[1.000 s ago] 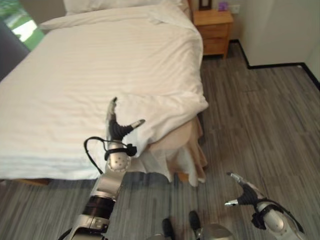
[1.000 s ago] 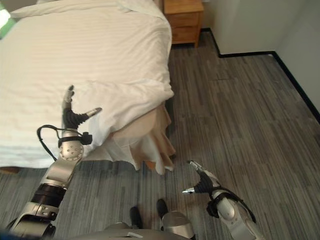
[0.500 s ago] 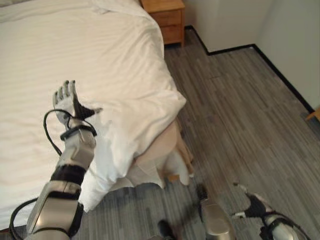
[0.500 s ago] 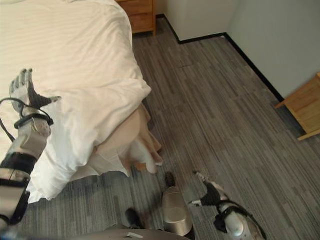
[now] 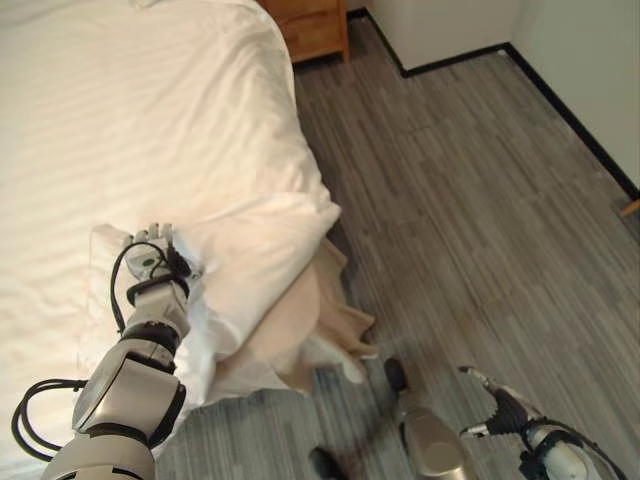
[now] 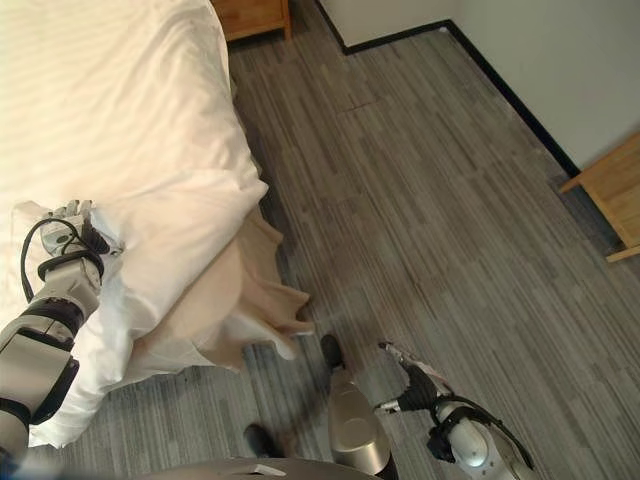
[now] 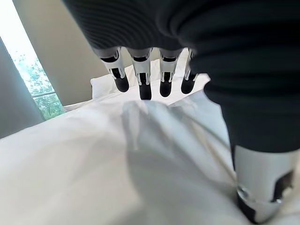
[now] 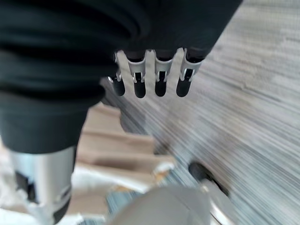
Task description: Making the bed.
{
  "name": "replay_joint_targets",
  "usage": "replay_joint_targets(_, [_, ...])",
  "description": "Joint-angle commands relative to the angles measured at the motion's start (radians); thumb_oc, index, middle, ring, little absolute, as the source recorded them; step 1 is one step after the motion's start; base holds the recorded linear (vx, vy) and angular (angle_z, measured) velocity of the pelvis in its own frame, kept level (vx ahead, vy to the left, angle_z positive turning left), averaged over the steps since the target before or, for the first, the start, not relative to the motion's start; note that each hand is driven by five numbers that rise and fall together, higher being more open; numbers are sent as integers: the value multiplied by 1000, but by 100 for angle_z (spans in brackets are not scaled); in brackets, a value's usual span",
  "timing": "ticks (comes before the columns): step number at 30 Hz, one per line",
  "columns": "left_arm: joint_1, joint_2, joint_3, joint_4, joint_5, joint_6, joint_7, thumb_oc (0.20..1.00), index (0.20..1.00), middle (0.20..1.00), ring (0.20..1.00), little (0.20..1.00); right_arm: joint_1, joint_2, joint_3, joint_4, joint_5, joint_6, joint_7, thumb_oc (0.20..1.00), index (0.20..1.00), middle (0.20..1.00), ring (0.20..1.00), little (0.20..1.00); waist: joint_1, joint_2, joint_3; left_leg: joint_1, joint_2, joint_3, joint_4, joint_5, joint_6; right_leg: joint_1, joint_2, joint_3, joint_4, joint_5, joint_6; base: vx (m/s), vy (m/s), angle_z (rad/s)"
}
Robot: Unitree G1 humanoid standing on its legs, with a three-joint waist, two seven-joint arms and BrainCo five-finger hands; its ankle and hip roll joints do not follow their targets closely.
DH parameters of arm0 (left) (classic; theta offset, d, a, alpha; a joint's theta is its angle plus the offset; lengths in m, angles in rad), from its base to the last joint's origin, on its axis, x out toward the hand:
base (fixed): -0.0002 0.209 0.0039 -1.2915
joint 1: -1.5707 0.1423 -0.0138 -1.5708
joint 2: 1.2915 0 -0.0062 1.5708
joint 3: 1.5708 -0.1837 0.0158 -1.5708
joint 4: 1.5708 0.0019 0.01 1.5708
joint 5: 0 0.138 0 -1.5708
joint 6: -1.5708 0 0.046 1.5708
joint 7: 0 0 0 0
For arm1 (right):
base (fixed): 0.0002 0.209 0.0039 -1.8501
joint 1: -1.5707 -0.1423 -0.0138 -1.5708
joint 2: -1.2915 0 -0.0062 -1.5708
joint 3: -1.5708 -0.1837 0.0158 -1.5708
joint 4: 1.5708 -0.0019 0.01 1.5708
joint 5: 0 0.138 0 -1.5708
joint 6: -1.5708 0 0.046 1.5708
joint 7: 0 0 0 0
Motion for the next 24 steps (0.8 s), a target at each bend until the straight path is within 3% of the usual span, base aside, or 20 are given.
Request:
replay_joint_targets(1, [18, 102, 53, 92, 8, 1, -46, 200, 200, 200, 200, 200, 5, 15, -13, -61, 33, -39, 0, 1000, 1000, 1000, 1000, 1000, -3, -28, -11, -84, -1, -17, 14, 105, 16, 33, -45, 12, 12, -90, 83, -85, -90, 0])
replay_joint_targets(5, [21, 82, 67, 67, -34, -19, -32, 200, 200, 200, 200, 200, -21, 6, 3, -61, 19, -44, 2, 1000, 1000, 1000, 1000, 1000, 1, -21, -17, -78, -1, -23, 14, 103, 17, 46, -46, 7, 12, -99, 79, -5, -16, 8])
replay_joint_targets(8, [49, -22, 102, -109, -155, -69, 25, 200, 200, 200, 200, 200, -14, 9, 10, -55, -4, -50, -12, 1000, 1000, 1000, 1000, 1000, 21, -17, -25, -33, -13, -47, 14, 89, 23, 110, -54, -8, 12, -120, 72, 28, 6, 9])
replay_joint_targets(9, [53, -23, 104, -113, -154, -67, 25, 200, 200, 200, 200, 200, -13, 8, 10, -55, -4, -51, -12, 1000, 1000, 1000, 1000, 1000, 19, -16, -23, -30, -13, -49, 14, 89, 23, 114, -54, -9, 12, -121, 72, 30, -4, 22])
replay_joint_targets(11, [192, -115, 163, -531, -257, -146, 75, 200, 200, 200, 200, 200, 4, 51, 17, -10, -36, -40, -31, 1000, 1000, 1000, 1000, 1000, 52, -22, -36, 9, -26, -76, 14, 75, 30, 167, -69, -30, 12, -129, 70, 22, -11, 33])
replay_joint_targets(12, [267, -131, 189, -657, -256, -152, 71, 200, 200, 200, 200, 200, 5, 70, 27, 23, -36, -31, -36, 1000, 1000, 1000, 1000, 1000, 58, -25, -43, 23, -30, -83, 14, 69, 33, 185, -72, -37, 12, -133, 69, 11, -10, 28])
replay_joint_targets(13, [268, -131, 190, -658, -256, -152, 71, 200, 200, 200, 200, 200, 5, 70, 27, 23, -36, -31, -36, 1000, 1000, 1000, 1000, 1000, 57, -25, -43, 23, -30, -84, 14, 69, 33, 186, -72, -38, 12, -133, 69, 6, 3, 29])
replay_joint_targets(16, [540, -329, 177, -986, -399, -264, -40, 200, 200, 200, 200, 200, -39, 133, 26, 174, -51, 27, -59, 1000, 1000, 1000, 1000, 1000, 87, -51, -65, 83, -47, -89, 14, 45, 50, 242, -87, -34, 12, -132, 69, -28, 37, 20])
replay_joint_targets(17, [582, -350, 153, -1023, -440, -281, -83, 200, 200, 200, 200, 200, -45, 141, 12, 200, -51, 42, -65, 1000, 1000, 1000, 1000, 1000, 89, -53, -67, 100, -52, -86, 14, 34, 55, 254, -88, -30, 12, -135, 74, -28, 73, -9])
replay_joint_targets(23, [750, -358, 14, -1073, -586, -299, -326, 200, 200, 200, 200, 200, -94, 194, -26, 381, -19, 91, -88, 1000, 1000, 1000, 1000, 1000, 95, -64, -65, 168, -63, -60, 14, 5, 77, 296, -86, 11, 12, -128, 85, -37, 44, -18])
replay_joint_targets(24, [750, -357, 14, -1073, -586, -300, -326, 200, 200, 200, 200, 200, -95, 195, -26, 382, -19, 91, -88, 1000, 1000, 1000, 1000, 1000, 97, -66, -65, 166, -62, -57, 14, 9, 77, 293, -85, 13, 12, -124, 83, -15, 49, -27])
